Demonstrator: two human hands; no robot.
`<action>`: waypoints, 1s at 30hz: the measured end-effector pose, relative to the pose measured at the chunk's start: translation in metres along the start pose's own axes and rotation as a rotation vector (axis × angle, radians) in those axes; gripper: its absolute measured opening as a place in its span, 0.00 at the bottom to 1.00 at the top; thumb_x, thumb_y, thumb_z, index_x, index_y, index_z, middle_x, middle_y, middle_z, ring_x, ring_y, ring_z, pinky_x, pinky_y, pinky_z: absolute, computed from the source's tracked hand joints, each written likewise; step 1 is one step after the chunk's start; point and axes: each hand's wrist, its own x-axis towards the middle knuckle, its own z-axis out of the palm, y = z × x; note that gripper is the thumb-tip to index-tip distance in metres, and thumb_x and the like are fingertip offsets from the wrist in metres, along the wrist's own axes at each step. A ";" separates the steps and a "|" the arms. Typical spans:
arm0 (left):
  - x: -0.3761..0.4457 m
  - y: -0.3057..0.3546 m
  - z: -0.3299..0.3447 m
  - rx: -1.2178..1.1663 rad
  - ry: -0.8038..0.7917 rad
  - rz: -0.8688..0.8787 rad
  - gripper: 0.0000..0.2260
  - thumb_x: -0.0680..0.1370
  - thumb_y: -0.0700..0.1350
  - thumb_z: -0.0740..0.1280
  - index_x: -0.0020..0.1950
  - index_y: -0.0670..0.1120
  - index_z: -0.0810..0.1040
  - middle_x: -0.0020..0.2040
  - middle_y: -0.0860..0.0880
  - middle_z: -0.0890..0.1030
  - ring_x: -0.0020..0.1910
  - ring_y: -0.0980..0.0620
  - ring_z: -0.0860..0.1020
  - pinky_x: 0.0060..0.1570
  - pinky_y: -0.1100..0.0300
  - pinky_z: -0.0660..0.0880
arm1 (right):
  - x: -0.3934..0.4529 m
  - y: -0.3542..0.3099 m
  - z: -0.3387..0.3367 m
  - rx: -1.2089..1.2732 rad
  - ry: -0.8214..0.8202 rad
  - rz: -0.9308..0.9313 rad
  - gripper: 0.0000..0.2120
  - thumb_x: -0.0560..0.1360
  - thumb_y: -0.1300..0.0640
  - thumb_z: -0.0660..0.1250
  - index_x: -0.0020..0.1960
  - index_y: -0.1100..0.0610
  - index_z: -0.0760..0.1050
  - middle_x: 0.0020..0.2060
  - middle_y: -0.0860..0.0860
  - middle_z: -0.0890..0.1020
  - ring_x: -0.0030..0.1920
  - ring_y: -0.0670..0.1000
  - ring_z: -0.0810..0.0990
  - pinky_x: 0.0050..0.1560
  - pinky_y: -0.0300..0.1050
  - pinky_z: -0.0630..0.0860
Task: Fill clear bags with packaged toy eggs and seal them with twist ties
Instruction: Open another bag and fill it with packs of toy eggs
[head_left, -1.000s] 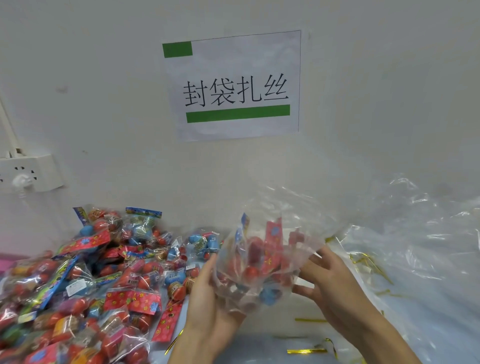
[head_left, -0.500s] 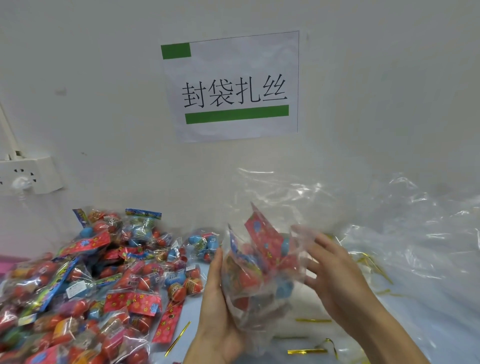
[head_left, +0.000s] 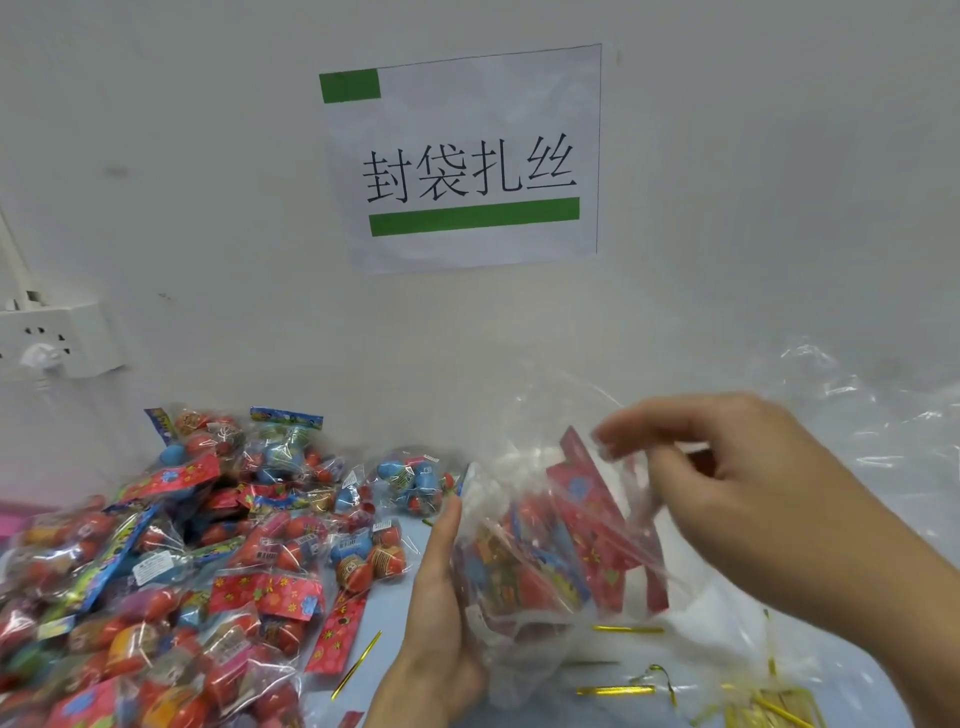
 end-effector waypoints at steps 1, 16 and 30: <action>0.000 0.000 0.000 0.016 0.016 0.000 0.35 0.67 0.64 0.75 0.65 0.42 0.80 0.63 0.35 0.80 0.60 0.35 0.80 0.58 0.40 0.76 | 0.000 0.003 0.001 -0.113 -0.045 0.057 0.17 0.78 0.62 0.59 0.47 0.45 0.82 0.39 0.43 0.85 0.29 0.37 0.78 0.31 0.27 0.69; 0.000 -0.003 0.004 0.090 0.027 -0.023 0.30 0.68 0.59 0.75 0.65 0.43 0.81 0.64 0.37 0.80 0.63 0.36 0.78 0.62 0.40 0.75 | -0.001 0.007 0.022 -0.376 -0.176 0.308 0.17 0.74 0.47 0.70 0.33 0.56 0.76 0.30 0.51 0.78 0.29 0.52 0.74 0.29 0.43 0.70; 0.000 -0.004 0.004 0.049 -0.025 -0.079 0.32 0.70 0.61 0.75 0.67 0.43 0.79 0.65 0.37 0.79 0.64 0.36 0.78 0.60 0.42 0.75 | 0.001 0.008 0.026 -0.322 -0.175 0.329 0.13 0.78 0.56 0.65 0.37 0.60 0.72 0.31 0.51 0.74 0.26 0.49 0.67 0.23 0.37 0.61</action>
